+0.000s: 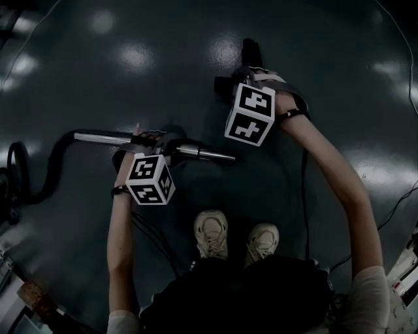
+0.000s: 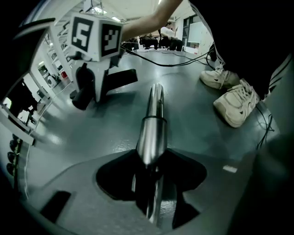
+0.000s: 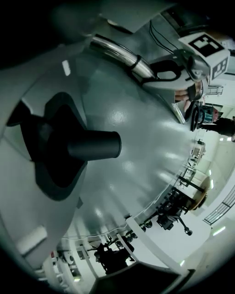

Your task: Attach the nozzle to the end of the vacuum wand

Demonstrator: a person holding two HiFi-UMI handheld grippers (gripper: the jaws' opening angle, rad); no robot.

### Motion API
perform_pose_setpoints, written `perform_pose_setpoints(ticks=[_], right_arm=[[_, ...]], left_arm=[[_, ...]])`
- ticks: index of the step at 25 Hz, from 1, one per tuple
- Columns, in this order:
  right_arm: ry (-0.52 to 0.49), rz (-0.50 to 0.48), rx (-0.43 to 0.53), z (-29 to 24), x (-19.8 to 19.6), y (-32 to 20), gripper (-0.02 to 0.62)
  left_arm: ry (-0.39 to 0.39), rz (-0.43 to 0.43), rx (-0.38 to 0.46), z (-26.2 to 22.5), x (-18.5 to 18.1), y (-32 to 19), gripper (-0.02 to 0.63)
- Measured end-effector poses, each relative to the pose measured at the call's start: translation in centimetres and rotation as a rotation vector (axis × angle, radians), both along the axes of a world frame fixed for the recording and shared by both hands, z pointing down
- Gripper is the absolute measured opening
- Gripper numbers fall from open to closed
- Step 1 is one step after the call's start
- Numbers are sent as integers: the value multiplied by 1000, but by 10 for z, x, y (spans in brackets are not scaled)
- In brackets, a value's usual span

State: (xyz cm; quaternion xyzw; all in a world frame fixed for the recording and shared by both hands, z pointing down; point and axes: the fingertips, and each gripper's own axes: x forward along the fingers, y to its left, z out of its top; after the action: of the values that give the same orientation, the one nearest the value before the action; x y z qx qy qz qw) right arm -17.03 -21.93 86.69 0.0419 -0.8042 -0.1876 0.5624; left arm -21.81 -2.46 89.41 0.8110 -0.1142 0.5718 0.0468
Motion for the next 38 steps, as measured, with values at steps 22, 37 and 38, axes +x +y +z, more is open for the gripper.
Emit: perform_pose_setpoints(ticks=[22, 37, 38], right_arm=[[-58, 31, 51, -54, 151, 83, 192], [-35, 3, 99, -74, 137, 86, 189], [-24, -18, 107, -74, 131, 88, 189]], left_arm=[[151, 42, 162, -80, 64, -67, 199], [208, 34, 162, -84, 64, -72, 198], [208, 37, 161, -83, 64, -72, 198]])
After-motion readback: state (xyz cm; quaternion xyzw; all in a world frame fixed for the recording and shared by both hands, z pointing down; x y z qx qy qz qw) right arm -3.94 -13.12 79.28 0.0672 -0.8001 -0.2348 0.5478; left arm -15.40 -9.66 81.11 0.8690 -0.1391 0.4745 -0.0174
